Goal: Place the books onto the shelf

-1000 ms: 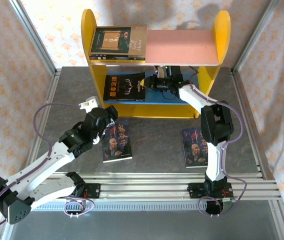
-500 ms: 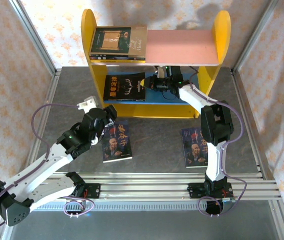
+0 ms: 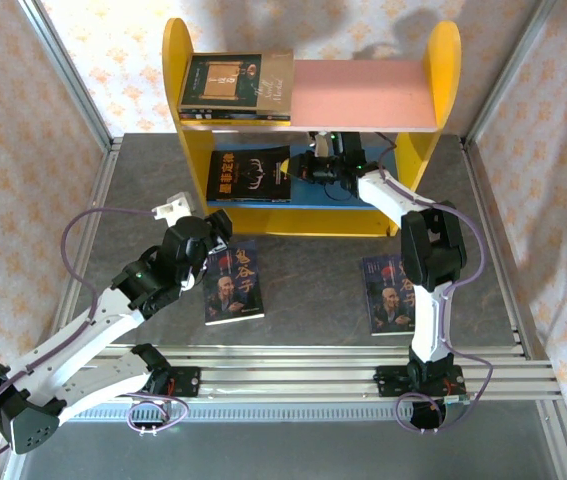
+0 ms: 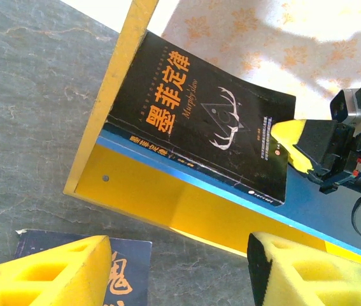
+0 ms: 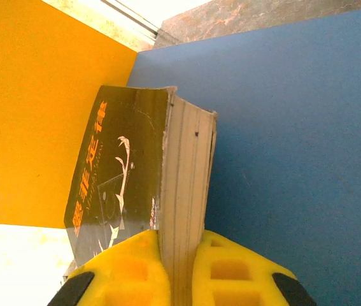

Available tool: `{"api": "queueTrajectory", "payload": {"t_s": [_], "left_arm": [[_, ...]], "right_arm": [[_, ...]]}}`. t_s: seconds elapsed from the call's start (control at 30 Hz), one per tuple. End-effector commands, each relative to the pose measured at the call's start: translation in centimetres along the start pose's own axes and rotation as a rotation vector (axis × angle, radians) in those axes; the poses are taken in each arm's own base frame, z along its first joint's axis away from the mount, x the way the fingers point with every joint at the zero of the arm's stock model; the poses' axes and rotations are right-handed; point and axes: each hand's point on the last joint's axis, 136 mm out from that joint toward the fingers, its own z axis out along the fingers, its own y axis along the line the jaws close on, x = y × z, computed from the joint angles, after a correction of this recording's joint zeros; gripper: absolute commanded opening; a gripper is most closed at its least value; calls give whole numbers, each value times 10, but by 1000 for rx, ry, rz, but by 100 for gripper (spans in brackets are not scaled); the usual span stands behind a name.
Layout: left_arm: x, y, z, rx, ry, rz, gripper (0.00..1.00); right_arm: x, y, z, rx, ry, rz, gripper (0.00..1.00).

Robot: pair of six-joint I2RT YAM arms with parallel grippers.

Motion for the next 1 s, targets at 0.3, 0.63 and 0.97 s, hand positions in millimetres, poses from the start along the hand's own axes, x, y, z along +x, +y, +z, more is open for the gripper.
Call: {"api": "queueTrajectory", "payload": {"t_s": [0.3,0.63,0.97], "left_arm": [[-1,10,-3,-19,-13,-2,58],[-1,10,-3,-17,-17,-5,58],[-1,13,-5,-24,-17,-3,58]], "right_arm": [[1,11,-9,-14,-1,-7,7],[-4,13,-12,-8,-1,-18,7],[-7,11,-12,19,9,-41,7]]}}
